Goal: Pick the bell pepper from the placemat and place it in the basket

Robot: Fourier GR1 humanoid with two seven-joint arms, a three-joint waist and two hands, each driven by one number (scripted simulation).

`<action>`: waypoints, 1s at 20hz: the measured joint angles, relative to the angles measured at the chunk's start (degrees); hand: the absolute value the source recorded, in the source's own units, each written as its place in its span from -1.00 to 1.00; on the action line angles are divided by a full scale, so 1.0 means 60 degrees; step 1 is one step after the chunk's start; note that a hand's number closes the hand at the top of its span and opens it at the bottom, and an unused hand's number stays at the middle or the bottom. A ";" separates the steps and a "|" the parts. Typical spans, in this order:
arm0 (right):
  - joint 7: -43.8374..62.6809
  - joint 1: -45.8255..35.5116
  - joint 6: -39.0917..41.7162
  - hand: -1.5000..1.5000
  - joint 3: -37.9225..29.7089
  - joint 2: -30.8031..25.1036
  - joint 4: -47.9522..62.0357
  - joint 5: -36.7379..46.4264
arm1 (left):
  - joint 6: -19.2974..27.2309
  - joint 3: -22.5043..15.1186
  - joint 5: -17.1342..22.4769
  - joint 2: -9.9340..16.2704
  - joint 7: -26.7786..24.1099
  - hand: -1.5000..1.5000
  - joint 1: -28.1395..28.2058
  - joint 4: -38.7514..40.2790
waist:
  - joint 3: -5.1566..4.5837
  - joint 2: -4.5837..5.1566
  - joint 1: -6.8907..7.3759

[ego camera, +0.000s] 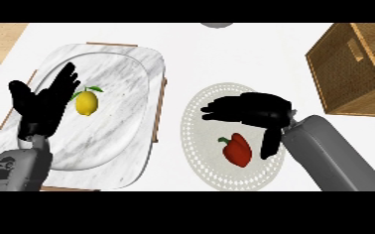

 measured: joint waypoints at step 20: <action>-0.0618 0.0654 -0.0959 -1.00 0.0579 0.0232 0.0264 0.1116 | -0.0367 0.0328 -0.0179 -0.0231 0.0029 0.00 0.0288 -0.0300 | -0.0001 -0.0008 -0.0005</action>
